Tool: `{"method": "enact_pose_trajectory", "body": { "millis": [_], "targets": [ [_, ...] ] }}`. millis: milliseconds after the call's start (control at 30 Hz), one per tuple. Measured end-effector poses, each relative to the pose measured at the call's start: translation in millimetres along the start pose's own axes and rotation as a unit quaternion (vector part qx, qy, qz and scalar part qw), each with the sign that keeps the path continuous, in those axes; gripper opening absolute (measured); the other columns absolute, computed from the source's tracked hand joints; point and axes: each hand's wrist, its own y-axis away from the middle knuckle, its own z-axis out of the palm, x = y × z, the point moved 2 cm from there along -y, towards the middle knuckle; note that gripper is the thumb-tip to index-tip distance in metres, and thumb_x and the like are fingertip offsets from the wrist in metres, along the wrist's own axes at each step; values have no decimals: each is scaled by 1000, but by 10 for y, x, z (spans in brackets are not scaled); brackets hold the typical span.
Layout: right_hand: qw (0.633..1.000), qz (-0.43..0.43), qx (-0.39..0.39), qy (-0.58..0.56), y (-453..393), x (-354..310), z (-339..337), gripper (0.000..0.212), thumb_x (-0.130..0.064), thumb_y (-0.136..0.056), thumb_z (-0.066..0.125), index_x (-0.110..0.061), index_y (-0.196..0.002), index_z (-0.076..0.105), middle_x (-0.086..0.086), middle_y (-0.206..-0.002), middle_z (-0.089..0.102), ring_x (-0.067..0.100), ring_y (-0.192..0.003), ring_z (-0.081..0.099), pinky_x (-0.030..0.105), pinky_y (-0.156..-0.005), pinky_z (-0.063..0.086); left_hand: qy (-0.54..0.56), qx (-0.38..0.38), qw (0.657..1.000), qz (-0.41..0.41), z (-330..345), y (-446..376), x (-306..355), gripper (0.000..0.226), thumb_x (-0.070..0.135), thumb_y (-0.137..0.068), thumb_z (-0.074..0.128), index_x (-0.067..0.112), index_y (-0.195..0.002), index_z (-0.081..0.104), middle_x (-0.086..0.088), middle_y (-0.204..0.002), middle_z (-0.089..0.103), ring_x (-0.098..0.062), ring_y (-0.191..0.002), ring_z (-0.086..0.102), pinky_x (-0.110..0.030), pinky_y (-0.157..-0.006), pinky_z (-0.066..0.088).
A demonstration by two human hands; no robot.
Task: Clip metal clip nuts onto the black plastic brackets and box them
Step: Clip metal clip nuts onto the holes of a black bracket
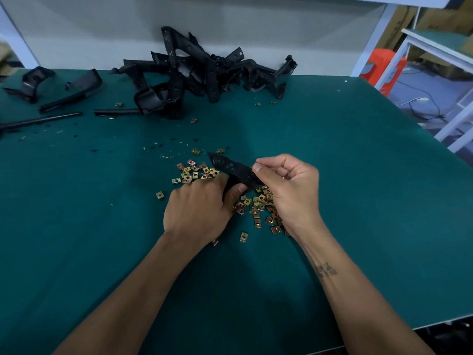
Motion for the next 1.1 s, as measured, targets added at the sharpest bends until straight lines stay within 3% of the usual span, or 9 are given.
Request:
{"method": "enact_pose_trajectory", "body": {
  "millis": [333,433,633,833,900,1000,1100],
  "targets": [
    [999,-20,-26,-5,16,-15,-10,16,1,-87,76,-15,-82,77,-6,-70,75,2,-70,69,14,-70,52,13,11,1000,2,13,9,-14,42,70,-97,20,33,-81,31,-6,-74,66,-37,-66,64,-34,-54,33],
    [999,-24,-29,-4,22,-29,-2,22,-2,-84,76,-22,-75,77,-11,-64,71,0,-65,65,14,-68,51,9,10,1000,5,24,16,-13,42,70,-97,19,33,-80,30,-7,-75,67,-38,-67,64,-34,-55,30],
    [1000,-28,2,-7,39,2,65,29,-8,-81,75,-27,-60,69,-7,-61,66,6,-66,60,18,-69,50,6,19,1000,9,16,24,-1,45,70,-97,16,31,-81,30,-9,-74,68,-38,-64,64,-33,-54,29],
    [999,-47,-11,-2,57,2,71,39,2,-89,73,-25,-63,63,1,-64,56,17,-69,48,19,-64,43,0,11,1000,4,21,6,-2,51,71,-96,9,29,-82,33,-9,-78,68,-38,-67,64,-34,-54,30],
    [999,-46,-17,1,42,-14,57,34,5,-89,72,-19,-67,65,3,-67,60,17,-71,53,20,-68,47,-3,8,1000,5,21,2,-4,51,71,-96,10,30,-83,36,-9,-79,68,-38,-68,65,-34,-54,30],
    [997,-32,-57,34,-13,-36,16,23,9,-89,71,-8,-73,67,-7,-66,65,10,-70,58,22,-70,49,-5,8,1000,12,16,7,3,53,71,-95,10,29,-82,39,-10,-80,69,-38,-68,65,-34,-55,31],
    [995,-20,-85,50,-32,-47,-3,17,4,-86,73,-8,-75,69,-7,-71,70,9,-72,62,25,-72,51,-14,10,1000,12,13,11,10,63,71,-96,13,24,-87,54,-10,-82,70,-39,-70,66,-34,-56,31]
  ]
}}
